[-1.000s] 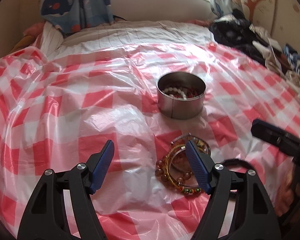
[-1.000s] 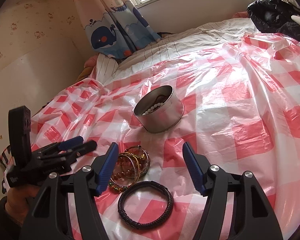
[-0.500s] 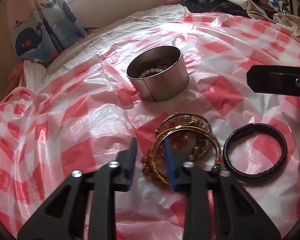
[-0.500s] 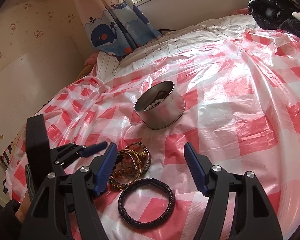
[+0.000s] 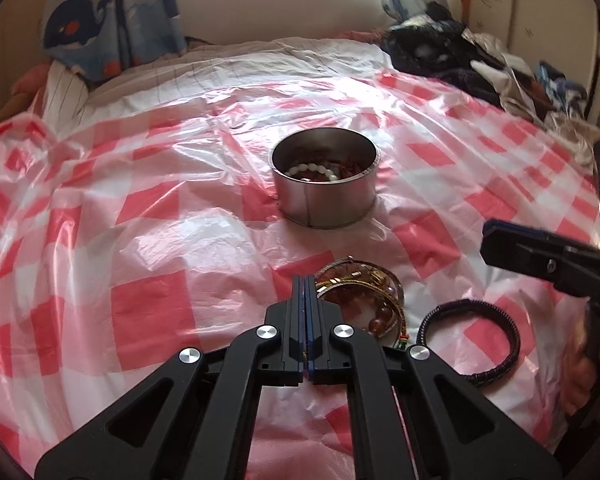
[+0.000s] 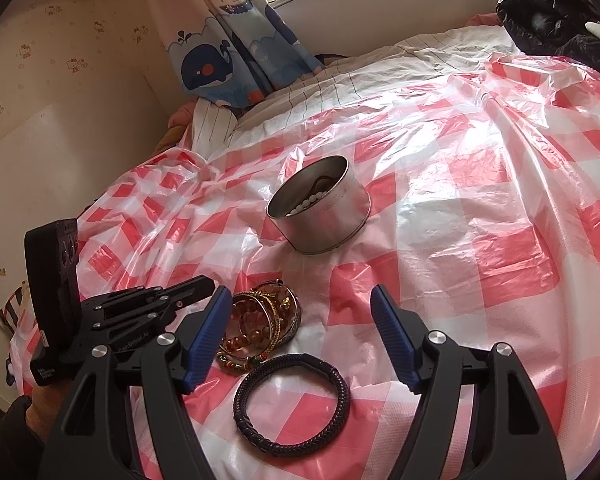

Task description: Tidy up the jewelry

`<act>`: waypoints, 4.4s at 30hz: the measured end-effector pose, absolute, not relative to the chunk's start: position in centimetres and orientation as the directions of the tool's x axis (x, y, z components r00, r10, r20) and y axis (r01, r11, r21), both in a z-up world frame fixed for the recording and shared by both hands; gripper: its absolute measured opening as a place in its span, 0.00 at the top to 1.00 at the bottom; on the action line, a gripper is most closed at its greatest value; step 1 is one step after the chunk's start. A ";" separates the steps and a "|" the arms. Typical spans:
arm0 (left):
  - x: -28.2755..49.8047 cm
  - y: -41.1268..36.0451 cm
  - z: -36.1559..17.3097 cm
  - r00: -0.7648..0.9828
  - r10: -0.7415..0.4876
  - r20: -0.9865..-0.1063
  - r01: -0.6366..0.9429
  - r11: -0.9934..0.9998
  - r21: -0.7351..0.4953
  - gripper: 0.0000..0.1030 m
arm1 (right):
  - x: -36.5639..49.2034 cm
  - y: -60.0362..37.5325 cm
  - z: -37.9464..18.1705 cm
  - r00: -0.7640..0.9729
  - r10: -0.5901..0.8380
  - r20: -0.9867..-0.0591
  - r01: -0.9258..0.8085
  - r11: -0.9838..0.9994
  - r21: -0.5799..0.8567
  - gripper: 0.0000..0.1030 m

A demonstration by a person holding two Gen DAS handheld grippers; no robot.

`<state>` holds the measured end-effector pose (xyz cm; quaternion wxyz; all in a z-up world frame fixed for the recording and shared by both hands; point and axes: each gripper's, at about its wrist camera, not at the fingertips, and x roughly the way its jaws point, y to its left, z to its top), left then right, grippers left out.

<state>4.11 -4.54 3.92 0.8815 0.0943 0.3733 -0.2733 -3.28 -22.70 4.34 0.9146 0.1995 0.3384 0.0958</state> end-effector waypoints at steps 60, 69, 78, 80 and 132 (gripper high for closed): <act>7.3 0.3 2.3 0.566 -0.353 -0.745 0.315 0.928 -0.200 0.93 | -0.9 -20.5 3.3 0.685 0.333 -0.648 -0.091 0.922 0.377 0.56; 7.4 -0.6 1.4 0.546 -0.343 -0.764 0.328 0.927 -0.182 0.71 | 0.9 -16.3 1.4 0.605 0.230 -0.762 -0.140 0.973 0.183 0.62; 7.4 -0.3 1.5 0.544 -0.349 -0.763 0.321 0.927 -0.194 0.71 | -0.3 -18.0 2.4 0.662 0.223 -0.716 -0.108 0.973 0.204 0.97; 7.4 -0.3 1.5 0.544 -0.348 -0.763 0.322 0.927 -0.193 0.70 | -0.6 -18.7 3.0 0.681 0.238 -0.693 -0.099 0.967 0.235 0.97; 5.7 -2.8 2.8 0.558 -0.357 -0.749 0.423 0.899 -0.113 0.98 | -0.6 -22.7 1.9 0.679 0.268 -0.684 0.013 0.927 0.375 0.94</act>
